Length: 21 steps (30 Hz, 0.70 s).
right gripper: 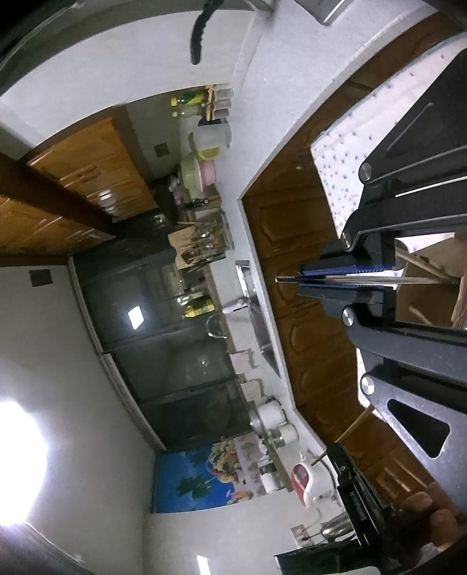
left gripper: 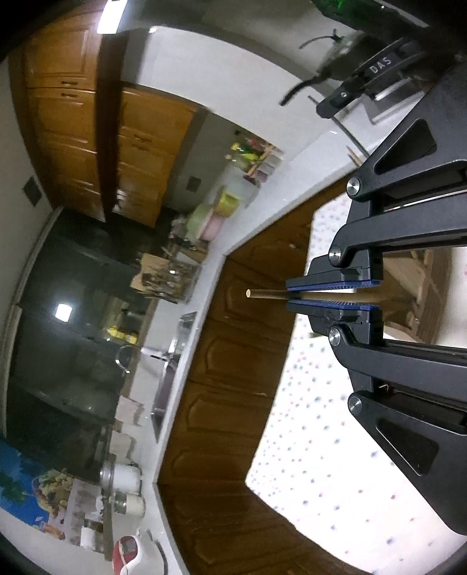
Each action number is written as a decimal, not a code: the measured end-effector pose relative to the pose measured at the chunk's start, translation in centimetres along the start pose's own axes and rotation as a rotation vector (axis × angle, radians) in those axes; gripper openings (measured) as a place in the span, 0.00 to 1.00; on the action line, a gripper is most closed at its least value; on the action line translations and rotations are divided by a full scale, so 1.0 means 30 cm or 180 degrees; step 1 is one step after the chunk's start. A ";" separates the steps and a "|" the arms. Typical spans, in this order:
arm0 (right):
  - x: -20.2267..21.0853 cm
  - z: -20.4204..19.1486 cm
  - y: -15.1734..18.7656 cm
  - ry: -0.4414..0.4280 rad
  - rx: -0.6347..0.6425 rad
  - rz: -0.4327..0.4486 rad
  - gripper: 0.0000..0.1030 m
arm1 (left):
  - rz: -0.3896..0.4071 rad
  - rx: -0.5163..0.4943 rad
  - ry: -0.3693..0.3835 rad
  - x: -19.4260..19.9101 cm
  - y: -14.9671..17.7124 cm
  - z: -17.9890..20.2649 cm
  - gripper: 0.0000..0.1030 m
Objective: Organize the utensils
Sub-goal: 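Insert both chopsticks into the holder and open both tools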
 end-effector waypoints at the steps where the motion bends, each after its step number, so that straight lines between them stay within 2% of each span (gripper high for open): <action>1: -0.010 0.002 0.016 0.0008 0.0006 -0.0034 0.04 | -0.0023 -0.0016 -0.0008 -0.005 0.012 0.000 0.04; 10: -0.062 0.033 0.147 0.0014 -0.0023 -0.0398 0.04 | -0.0318 -0.0065 -0.0049 -0.060 0.105 -0.018 0.04; 16: -0.080 0.050 0.180 0.0030 -0.0049 -0.0556 0.04 | -0.0353 -0.0083 -0.0065 -0.064 0.114 -0.015 0.04; 21: -0.084 0.049 0.182 0.0042 -0.0052 -0.0575 0.04 | -0.0358 -0.0084 -0.0065 -0.064 0.113 -0.013 0.04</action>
Point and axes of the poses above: each gripper's, at about its wrist camera, not at the fingertips, and x roughly against the way its jaws point, z to its right, y to its underside, the point moved 1 cm from there along -x, roughly the way its jaws point, and after that the axes turned 7 degrees about z, right-handed, at the moved point
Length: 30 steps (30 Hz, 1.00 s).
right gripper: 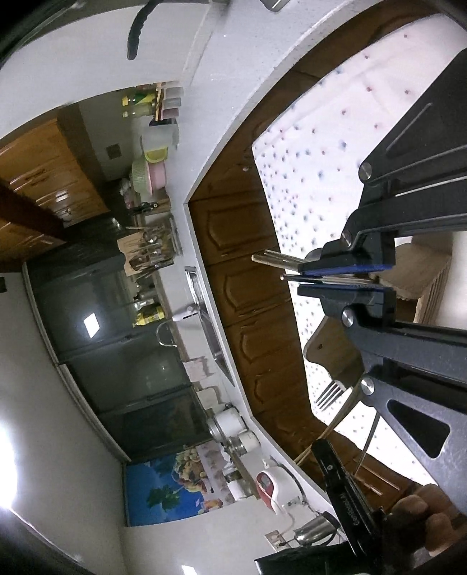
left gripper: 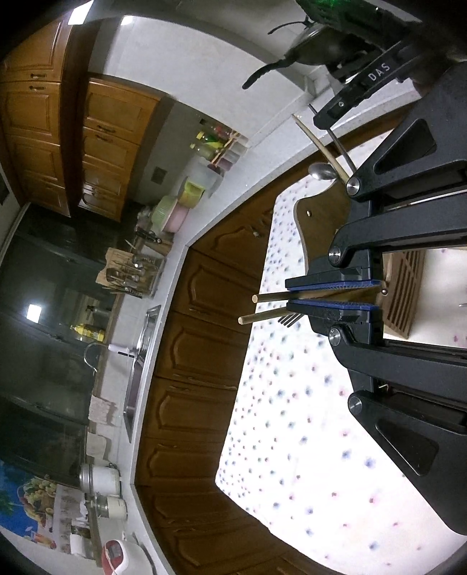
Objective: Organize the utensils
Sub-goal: 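Insert both chopsticks into the holder and open both tools, then move both open tools back down to the remaining chopsticks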
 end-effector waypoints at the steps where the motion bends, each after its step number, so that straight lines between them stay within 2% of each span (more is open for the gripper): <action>1: 0.000 0.001 0.000 0.0001 -0.0008 -0.0002 0.04 | 0.0000 -0.0001 -0.0002 -0.002 0.000 -0.002 0.04; 6: -0.001 0.006 0.002 -0.0002 -0.0029 -0.0019 0.06 | -0.0089 0.0033 0.0039 -0.008 -0.001 -0.009 0.06; 7: 0.001 0.007 0.004 -0.0006 -0.0047 -0.0029 0.10 | -0.0111 0.0046 0.0055 -0.010 -0.002 -0.016 0.06; 10: 0.015 0.020 0.000 -0.0005 -0.0128 -0.0015 0.14 | -0.0100 0.0063 0.0101 0.014 -0.010 -0.017 0.16; 12: 0.026 0.029 -0.012 -0.0018 -0.0165 0.0014 0.24 | -0.0022 0.0083 0.0121 0.052 -0.021 -0.016 0.36; 14: 0.053 0.035 -0.024 -0.0025 -0.0209 0.0078 0.41 | 0.0054 0.0097 0.0141 0.090 -0.033 -0.015 0.47; 15: 0.067 0.037 -0.028 -0.0026 -0.0224 0.0111 0.45 | 0.0078 0.0099 0.0151 0.105 -0.037 -0.014 0.52; 16: 0.082 0.039 -0.034 -0.0031 -0.0240 0.0147 0.52 | 0.0109 0.0103 0.0157 0.126 -0.041 -0.012 0.54; 18: 0.114 0.039 -0.045 -0.0053 -0.0272 0.0222 0.67 | 0.0166 0.0127 0.0147 0.175 -0.040 -0.017 0.66; 19: 0.131 0.040 -0.048 -0.0067 -0.0293 0.0264 0.79 | 0.0194 0.0143 0.0144 0.194 -0.039 -0.021 0.69; 20: 0.151 0.040 -0.050 -0.0083 -0.0313 0.0313 0.84 | 0.0220 0.0161 0.0130 0.214 -0.035 -0.029 0.76; 22: 0.187 0.039 -0.045 -0.0091 -0.0327 0.0374 0.87 | 0.0255 0.0202 0.0071 0.259 -0.017 -0.049 0.82; 26: 0.254 0.040 -0.010 -0.0092 -0.0343 0.0376 0.91 | 0.0175 0.0306 -0.0018 0.313 0.046 -0.101 0.83; 30: 0.307 0.058 0.065 -0.0055 -0.0385 0.0248 0.91 | 0.0060 0.0386 -0.0148 0.341 0.134 -0.153 0.83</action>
Point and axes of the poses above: each gripper's, at about its wrist camera, not at the fingertips, and x roughly against the way its jaws point, z to its right, y to its underside, the point moved 1 cm from there along -x, roughly the way its jaws point, and after that the axes turned 7 degrees about z, right-handed, at the moved point
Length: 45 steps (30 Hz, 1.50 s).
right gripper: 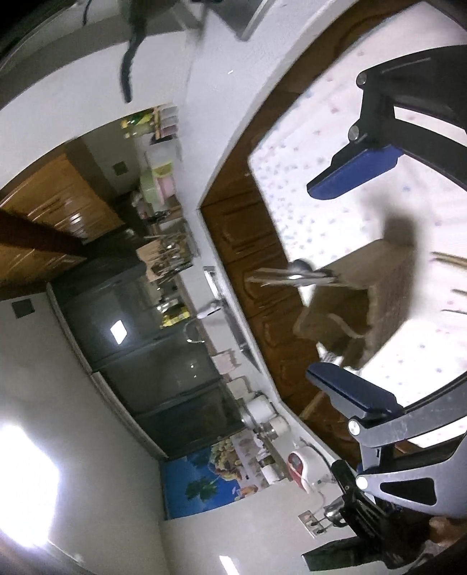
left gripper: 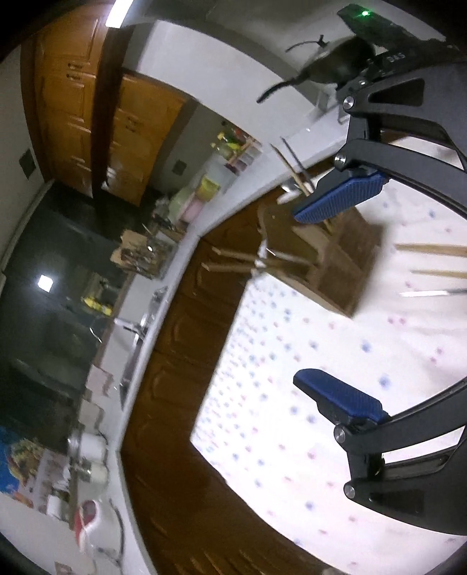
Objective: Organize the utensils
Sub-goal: 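Move both open tools back down to the remaining chopsticks, then grasp a metal chopstick with the left tool while the right tool grasps a wooden one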
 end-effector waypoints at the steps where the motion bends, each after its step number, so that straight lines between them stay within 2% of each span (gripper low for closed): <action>1: 0.016 0.008 0.021 0.0030 -0.0011 -0.0029 0.91 | -0.0041 0.0010 -0.0028 0.001 0.020 -0.011 0.83; 10: 0.095 0.084 0.232 0.0218 -0.0062 -0.0488 0.91 | -0.0489 -0.0011 -0.0228 0.001 0.235 -0.094 0.83; 19: 0.127 0.135 0.334 0.0347 -0.0074 -0.0726 0.91 | -0.0884 -0.0183 -0.0289 -0.027 0.379 -0.075 0.83; 26: 0.135 0.151 0.358 0.0396 -0.0047 -0.0789 0.91 | -0.1165 -0.0635 -0.0372 -0.126 0.459 0.022 0.82; 28: 0.134 0.157 0.358 0.0398 -0.0058 -0.0801 0.91 | -0.1225 -0.0729 -0.0356 -0.161 0.484 0.053 0.77; 29: 0.132 0.158 0.358 0.0398 -0.0058 -0.0804 0.91 | -0.1246 -0.0753 -0.0348 -0.175 0.492 0.065 0.69; 30: 0.131 0.158 0.357 0.0400 -0.0049 -0.0807 0.91 | -0.1290 -0.0774 -0.0325 -0.196 0.505 0.079 0.65; 32: 0.127 0.157 0.357 0.0416 -0.0017 -0.0826 0.91 | -0.1337 -0.0794 -0.0305 -0.225 0.517 0.091 0.59; 34: 0.119 0.157 0.362 0.0430 -0.0006 -0.0860 0.91 | -0.1421 -0.0850 -0.0336 -0.250 0.535 0.096 0.48; 35: 0.115 0.156 0.366 0.0433 -0.0008 -0.0886 0.91 | -0.1472 -0.0870 -0.0335 -0.259 0.546 0.095 0.39; 36: 0.110 0.156 0.370 0.0432 -0.0010 -0.0905 0.90 | -0.1524 -0.0901 -0.0337 -0.264 0.558 0.090 0.35; 37: 0.103 0.155 0.374 0.0430 -0.0008 -0.0929 0.90 | -0.1461 -0.0967 -0.0331 -0.254 0.561 0.089 0.34; 39: 0.086 0.145 0.384 0.0406 0.0029 -0.0989 0.88 | -0.1456 -0.1174 -0.0365 -0.235 0.571 0.080 0.19; 42: 0.047 0.119 0.408 0.0343 0.0132 -0.1139 0.72 | -0.1464 -0.1371 -0.0340 -0.199 0.579 0.055 0.17; 44: 0.009 0.100 0.437 0.0287 0.0179 -0.1311 0.52 | -0.1502 -0.1361 -0.0346 -0.177 0.572 0.021 0.16; 45: -0.015 0.088 0.457 0.0265 0.0223 -0.1418 0.49 | -0.1514 -0.1302 -0.0341 -0.170 0.565 0.004 0.16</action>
Point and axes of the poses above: each gripper's, at about its wrist camera, not at the fingertips, and x roughly against the way its jaws point, z to its right, y to its underside, the point moved 1 cm from there along -x, roughly the way its jaws point, and after that the axes turned 7 degrees about z, right-handed, at the moved point
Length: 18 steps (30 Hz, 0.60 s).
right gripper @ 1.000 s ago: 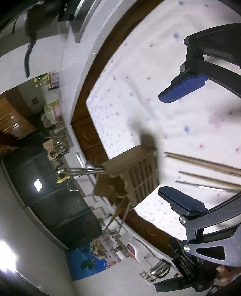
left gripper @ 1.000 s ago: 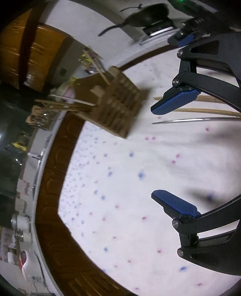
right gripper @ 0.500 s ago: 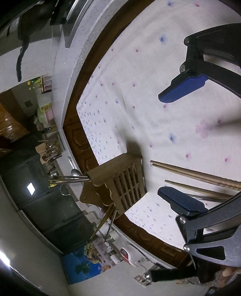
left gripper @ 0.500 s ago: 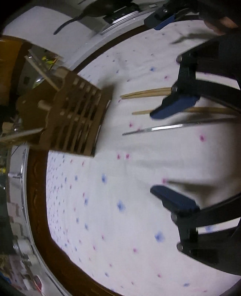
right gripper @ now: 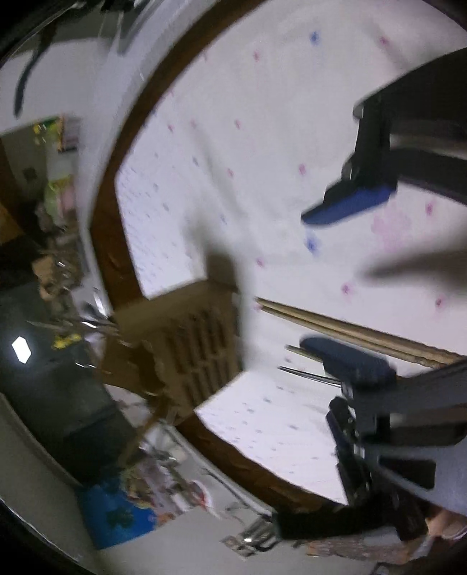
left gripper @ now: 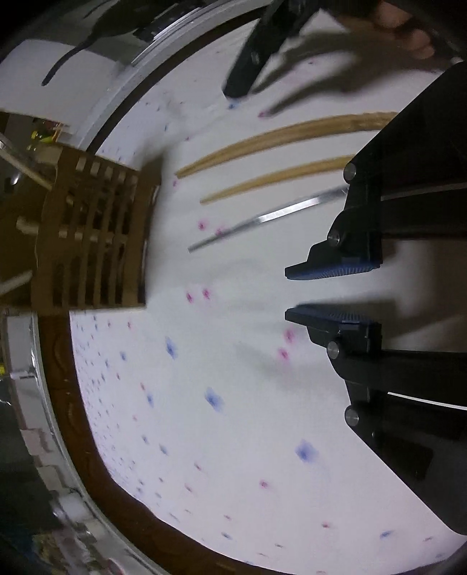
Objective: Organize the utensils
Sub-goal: 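Grasp a metal chopstick with the left tool while the right tool grasps a wooden one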
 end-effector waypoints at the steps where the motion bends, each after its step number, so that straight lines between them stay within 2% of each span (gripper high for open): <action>1: -0.022 -0.012 0.007 -0.0002 0.0044 -0.0078 0.43 | -0.0025 0.0108 0.0054 0.006 0.003 -0.026 0.16; 4: -0.084 -0.045 0.028 -0.0038 0.0139 -0.0263 0.27 | -0.0055 0.0392 0.0168 0.019 -0.005 -0.082 0.16; 8: -0.140 -0.079 0.041 -0.0042 0.0231 -0.0413 0.23 | -0.0044 0.0486 0.0207 0.021 -0.024 -0.086 0.16; 12: -0.159 -0.113 0.038 0.0054 0.0414 -0.0403 0.22 | -0.0046 0.0491 0.0257 0.013 -0.040 -0.059 0.16; 18: -0.164 -0.124 0.038 0.0110 0.0633 -0.0497 0.11 | -0.0082 0.0375 0.0312 -0.016 -0.078 0.005 0.16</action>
Point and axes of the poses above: each gripper's, at about its wrist camera, not at the fingertips, and x roughly against the way its jaws point, z to its right, y to its underside, the point moved 1 cm from there along -x, roughly the way its jaws point, and after that the axes turned 7 degrees about z, right-handed, at the moved point
